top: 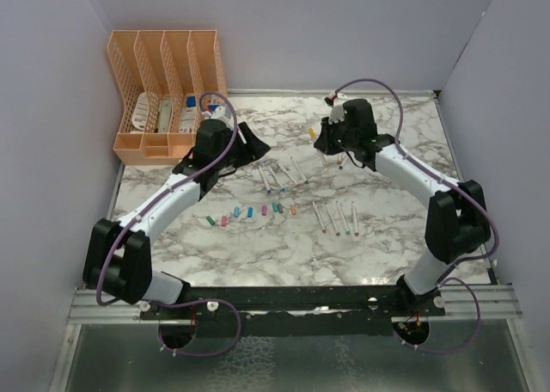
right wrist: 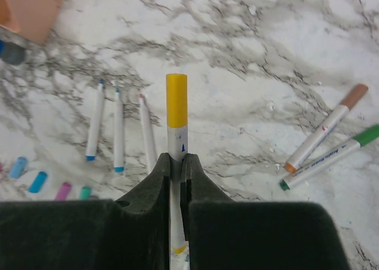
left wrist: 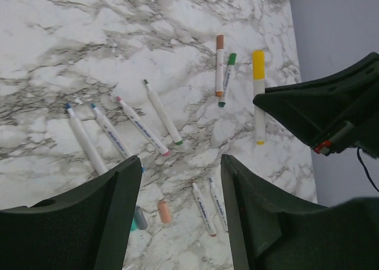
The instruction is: Open the pen caps
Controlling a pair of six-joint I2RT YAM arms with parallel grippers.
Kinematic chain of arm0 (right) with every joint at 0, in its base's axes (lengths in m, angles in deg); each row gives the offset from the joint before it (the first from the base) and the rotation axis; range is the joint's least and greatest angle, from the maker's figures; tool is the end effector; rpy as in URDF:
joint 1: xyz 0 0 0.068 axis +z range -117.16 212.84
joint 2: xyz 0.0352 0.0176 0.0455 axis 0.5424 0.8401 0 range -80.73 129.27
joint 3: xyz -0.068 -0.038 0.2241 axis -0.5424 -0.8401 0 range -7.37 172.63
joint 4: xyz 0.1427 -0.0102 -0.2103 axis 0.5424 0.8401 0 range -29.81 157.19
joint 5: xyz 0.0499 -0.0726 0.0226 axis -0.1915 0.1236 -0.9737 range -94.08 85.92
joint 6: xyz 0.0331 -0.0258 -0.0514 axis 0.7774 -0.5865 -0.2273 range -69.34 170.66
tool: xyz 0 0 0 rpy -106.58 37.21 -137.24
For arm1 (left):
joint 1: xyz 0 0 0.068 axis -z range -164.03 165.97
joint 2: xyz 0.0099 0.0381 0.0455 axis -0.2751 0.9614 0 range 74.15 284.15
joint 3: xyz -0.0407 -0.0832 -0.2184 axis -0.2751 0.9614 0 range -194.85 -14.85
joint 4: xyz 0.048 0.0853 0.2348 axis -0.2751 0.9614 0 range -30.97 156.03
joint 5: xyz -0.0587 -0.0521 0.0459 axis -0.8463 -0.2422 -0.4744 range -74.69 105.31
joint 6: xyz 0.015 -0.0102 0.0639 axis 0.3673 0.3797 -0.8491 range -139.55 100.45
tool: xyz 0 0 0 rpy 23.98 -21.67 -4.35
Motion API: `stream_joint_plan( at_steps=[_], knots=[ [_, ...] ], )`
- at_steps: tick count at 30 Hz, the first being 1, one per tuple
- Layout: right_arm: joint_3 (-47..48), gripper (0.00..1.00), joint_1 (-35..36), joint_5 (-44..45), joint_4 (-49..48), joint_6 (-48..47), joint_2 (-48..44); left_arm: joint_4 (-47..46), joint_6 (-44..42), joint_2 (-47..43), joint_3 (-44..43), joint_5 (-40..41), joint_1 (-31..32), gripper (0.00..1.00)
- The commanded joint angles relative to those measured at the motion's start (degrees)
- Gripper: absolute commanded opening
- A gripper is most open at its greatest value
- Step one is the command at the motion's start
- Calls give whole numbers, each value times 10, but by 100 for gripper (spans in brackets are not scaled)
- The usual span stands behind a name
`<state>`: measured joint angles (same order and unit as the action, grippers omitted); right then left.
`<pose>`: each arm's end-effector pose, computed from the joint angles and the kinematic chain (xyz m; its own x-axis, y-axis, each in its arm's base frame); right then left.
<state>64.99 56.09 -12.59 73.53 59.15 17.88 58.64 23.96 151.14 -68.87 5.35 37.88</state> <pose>0.3558 0.1613 0.2065 -0.6523 -0.1212 -0.7482 -0.4032 0.8914 0.2071 0.3000 -0.1306 0.2490 -0.6135 -0.4841 -0.6239 0.1286 0.7183 -0.6838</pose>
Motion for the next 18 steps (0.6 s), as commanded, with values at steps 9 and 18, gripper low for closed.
stream_joint_plan(
  at_steps=[9, 18],
  knots=[
    [-74, 1, 4, -161, -46, 23, -128, -149, 61, 141, -131, -89, 81, 77],
    [-91, 2, 6, -179, -51, 24, -164, -160, 74, 194, -159, -87, 120, 77]
  ],
)
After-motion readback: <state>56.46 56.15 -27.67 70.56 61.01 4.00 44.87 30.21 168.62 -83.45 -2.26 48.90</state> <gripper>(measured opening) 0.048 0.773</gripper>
